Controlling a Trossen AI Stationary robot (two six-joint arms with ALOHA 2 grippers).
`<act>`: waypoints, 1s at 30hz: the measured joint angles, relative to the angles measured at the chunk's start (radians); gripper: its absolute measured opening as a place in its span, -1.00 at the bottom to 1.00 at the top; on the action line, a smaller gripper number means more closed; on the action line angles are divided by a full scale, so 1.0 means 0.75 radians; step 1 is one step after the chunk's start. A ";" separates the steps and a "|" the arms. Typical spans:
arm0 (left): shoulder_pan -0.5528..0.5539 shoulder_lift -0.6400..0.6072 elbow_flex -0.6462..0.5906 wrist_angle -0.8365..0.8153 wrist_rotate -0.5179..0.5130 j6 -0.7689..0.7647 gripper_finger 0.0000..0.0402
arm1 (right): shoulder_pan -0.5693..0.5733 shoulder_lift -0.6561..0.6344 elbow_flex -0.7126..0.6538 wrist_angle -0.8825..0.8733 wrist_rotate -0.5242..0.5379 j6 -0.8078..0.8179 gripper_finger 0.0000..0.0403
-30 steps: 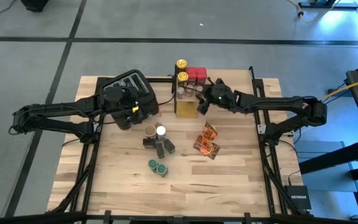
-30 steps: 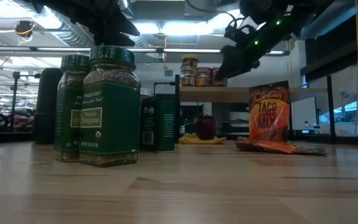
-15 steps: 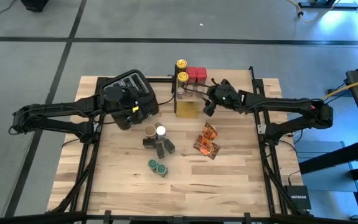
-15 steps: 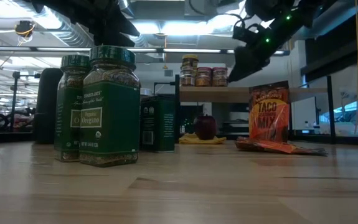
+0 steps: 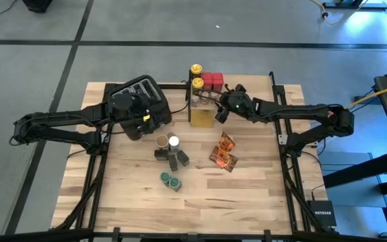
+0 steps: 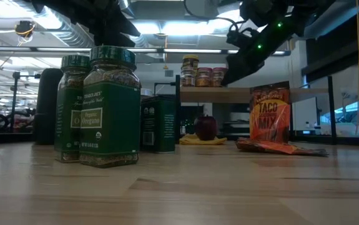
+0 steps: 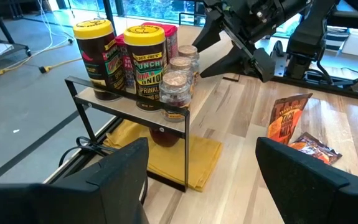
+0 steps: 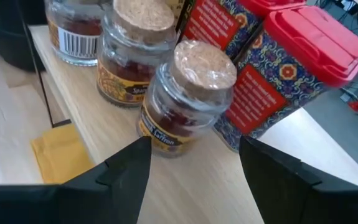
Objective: Shelf spices
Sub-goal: Put the brown seasoning bottle on the shelf, then adjust the seasoning bottle and can
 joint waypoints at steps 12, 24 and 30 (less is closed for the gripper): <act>0.000 0.000 0.000 -0.001 0.000 0.000 0.44 | 0.099 -0.057 0.111 -0.218 0.010 0.024 0.24; 0.000 0.000 0.000 -0.002 0.000 -0.012 0.44 | 0.499 -0.056 0.133 -0.239 -0.087 0.142 0.24; 0.000 0.000 0.000 -0.003 0.000 -0.015 0.44 | 0.625 0.009 0.132 -0.258 -0.072 0.204 0.24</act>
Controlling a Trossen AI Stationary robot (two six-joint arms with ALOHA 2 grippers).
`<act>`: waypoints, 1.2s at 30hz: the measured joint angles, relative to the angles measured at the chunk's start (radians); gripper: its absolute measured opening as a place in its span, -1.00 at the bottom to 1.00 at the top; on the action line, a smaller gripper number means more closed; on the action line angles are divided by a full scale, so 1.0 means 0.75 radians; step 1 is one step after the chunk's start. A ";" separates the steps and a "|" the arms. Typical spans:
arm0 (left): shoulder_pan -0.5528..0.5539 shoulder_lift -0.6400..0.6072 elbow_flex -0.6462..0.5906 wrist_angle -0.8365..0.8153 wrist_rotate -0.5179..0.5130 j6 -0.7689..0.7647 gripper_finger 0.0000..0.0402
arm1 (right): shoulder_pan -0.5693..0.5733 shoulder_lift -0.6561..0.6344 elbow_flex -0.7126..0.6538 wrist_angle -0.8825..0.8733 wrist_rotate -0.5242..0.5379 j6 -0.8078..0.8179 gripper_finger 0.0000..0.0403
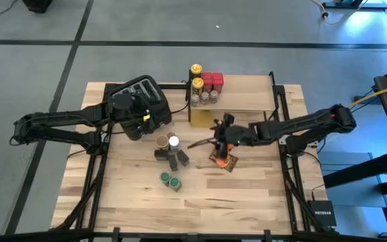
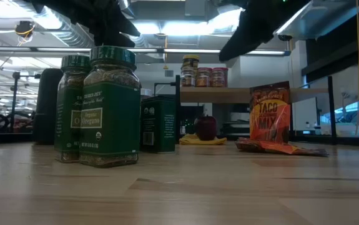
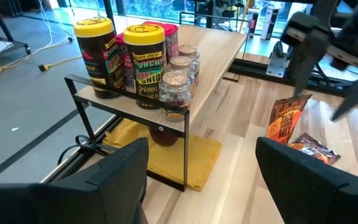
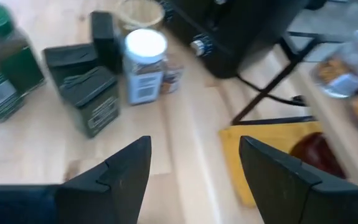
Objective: Shelf spices
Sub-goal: Adjust the seasoning bottle and can
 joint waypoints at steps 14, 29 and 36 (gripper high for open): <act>-0.001 0.006 0.001 0.003 0.000 -0.056 0.44 | 0.203 0.212 -0.001 0.035 0.228 0.066 0.24; 0.000 0.014 0.001 -0.001 0.000 -0.083 0.44 | 0.215 -0.007 -0.001 -0.434 0.483 0.259 0.24; -0.001 0.014 0.001 -0.004 0.000 -0.085 0.44 | 0.215 -0.107 -0.001 -0.617 0.502 0.445 0.24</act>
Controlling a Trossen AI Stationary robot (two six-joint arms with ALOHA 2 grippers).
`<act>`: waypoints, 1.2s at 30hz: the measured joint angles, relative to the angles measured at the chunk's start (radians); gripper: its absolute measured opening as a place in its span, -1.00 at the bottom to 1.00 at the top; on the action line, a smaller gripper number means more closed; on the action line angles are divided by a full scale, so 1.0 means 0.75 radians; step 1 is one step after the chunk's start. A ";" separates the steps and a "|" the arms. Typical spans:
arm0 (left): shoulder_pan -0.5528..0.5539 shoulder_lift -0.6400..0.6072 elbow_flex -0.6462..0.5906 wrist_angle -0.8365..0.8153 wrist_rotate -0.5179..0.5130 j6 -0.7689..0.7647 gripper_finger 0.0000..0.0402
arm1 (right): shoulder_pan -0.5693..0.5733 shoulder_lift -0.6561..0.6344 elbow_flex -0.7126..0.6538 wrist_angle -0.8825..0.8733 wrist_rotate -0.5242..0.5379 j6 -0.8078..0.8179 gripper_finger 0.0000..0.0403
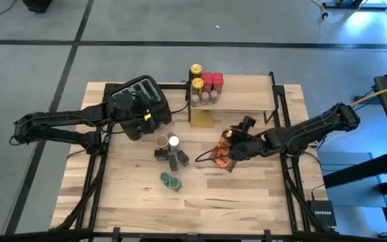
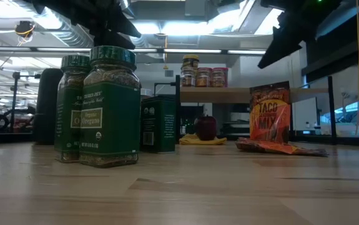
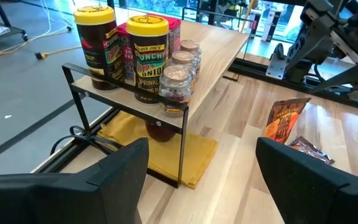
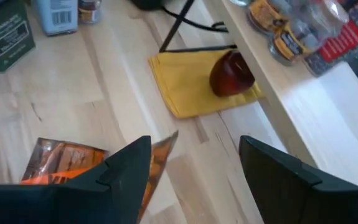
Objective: Shelf spices
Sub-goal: Adjust the seasoning bottle and can
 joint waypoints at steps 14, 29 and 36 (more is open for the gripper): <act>0.001 0.001 0.000 0.007 0.000 0.009 0.44 | -0.002 0.008 -0.146 0.026 -0.201 0.081 0.24; 0.000 0.001 0.000 0.017 0.001 0.010 0.44 | -0.106 0.008 -0.198 -0.325 0.021 0.434 0.24; 0.001 0.001 0.000 0.016 0.001 0.013 0.44 | -0.106 0.006 -0.065 -0.406 -0.036 0.430 0.24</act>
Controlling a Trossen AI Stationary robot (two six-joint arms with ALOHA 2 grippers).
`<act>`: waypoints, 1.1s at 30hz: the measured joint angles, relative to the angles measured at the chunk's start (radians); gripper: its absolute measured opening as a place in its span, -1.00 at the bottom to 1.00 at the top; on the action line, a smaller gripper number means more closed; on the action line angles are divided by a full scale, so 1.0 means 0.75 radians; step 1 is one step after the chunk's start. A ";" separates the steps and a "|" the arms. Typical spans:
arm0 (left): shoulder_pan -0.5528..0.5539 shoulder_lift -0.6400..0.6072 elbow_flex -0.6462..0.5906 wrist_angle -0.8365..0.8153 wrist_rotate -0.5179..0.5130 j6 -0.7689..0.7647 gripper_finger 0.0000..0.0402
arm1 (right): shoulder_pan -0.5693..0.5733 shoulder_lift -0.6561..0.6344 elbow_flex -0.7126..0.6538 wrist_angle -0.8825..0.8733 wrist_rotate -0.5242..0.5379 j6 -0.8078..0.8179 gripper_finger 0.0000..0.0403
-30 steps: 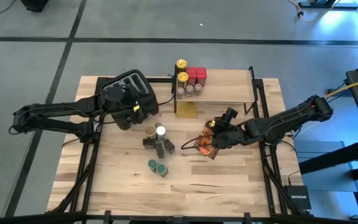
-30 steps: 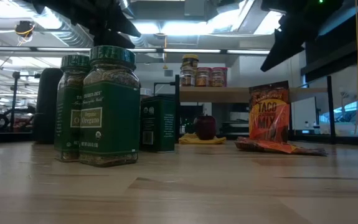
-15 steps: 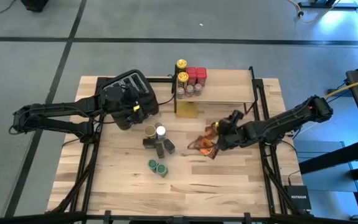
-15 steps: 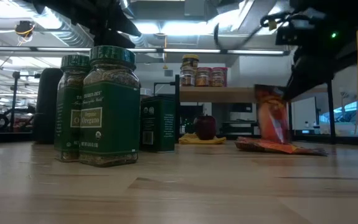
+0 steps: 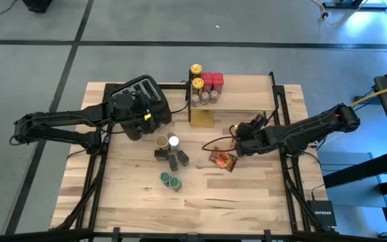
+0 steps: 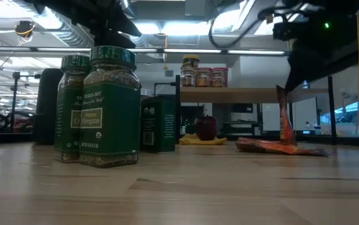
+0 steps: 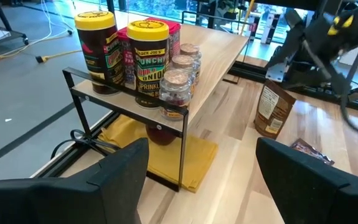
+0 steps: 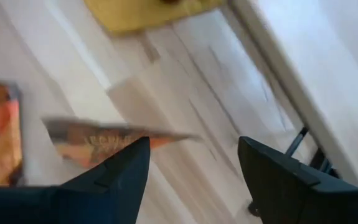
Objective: Shelf spices
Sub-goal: Adjust the seasoning bottle and can
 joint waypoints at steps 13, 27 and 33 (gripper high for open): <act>-0.035 0.000 0.000 0.029 0.030 0.083 0.44 | 0.219 0.012 0.040 0.861 0.109 -0.551 0.24; -0.089 0.054 0.000 0.032 0.031 0.108 0.44 | 0.020 0.571 -0.005 1.932 -0.383 -0.907 0.24; -0.089 0.112 0.000 0.029 0.030 0.091 0.44 | -0.011 0.725 0.066 1.967 -0.470 -0.913 0.24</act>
